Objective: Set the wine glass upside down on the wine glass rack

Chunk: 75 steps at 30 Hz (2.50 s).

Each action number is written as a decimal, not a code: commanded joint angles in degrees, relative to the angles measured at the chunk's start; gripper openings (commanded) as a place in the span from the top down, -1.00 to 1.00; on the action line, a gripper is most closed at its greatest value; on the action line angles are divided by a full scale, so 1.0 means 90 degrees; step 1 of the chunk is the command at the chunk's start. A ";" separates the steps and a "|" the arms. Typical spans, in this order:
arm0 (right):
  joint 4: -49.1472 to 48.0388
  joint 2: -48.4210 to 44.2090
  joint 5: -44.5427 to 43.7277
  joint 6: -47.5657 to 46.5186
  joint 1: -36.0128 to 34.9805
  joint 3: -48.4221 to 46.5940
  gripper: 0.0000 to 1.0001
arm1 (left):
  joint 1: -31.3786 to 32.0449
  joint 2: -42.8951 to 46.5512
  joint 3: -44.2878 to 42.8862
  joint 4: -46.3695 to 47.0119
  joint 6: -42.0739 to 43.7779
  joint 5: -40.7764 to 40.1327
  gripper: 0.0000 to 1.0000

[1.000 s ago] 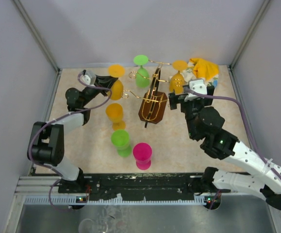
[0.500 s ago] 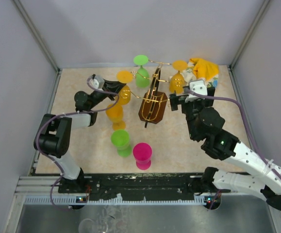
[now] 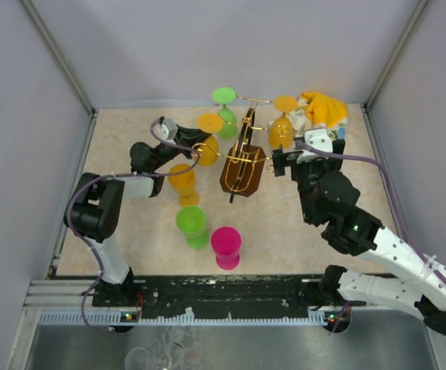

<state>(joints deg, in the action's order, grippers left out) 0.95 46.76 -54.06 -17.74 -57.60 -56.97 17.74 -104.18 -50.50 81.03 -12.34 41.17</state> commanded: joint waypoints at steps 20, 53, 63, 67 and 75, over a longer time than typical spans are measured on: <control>-0.0044 0.0094 -0.0177 0.0021 -0.0036 -0.0082 -0.99 | 0.0092 -0.0907 -0.1027 0.0542 -0.0340 -0.0334 1.00; 0.0187 0.0093 -0.0243 0.0153 -0.0030 -0.0034 -0.99 | -0.0057 -0.0477 -0.0205 0.1309 -0.0328 -0.0965 1.00; 0.0185 0.0078 -0.0243 0.0174 -0.0034 0.0046 -0.99 | 0.0066 -0.0278 -0.0136 0.1343 -0.0309 -0.0479 1.00; 0.0241 0.0077 -0.0262 0.0182 -0.0036 0.0064 -0.99 | 0.0161 -0.0269 -0.0068 0.1321 -0.0251 -0.0459 1.00; 0.0267 0.0067 -0.0282 0.0207 -0.0035 0.0113 -0.99 | 0.0308 -0.0450 -0.0258 0.1245 -0.0248 -0.0444 0.53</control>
<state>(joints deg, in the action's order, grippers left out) 4.21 48.05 -55.70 -16.23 -57.60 -56.07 19.57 -108.73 -51.62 87.02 -15.11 35.79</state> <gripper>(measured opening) 0.992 0.153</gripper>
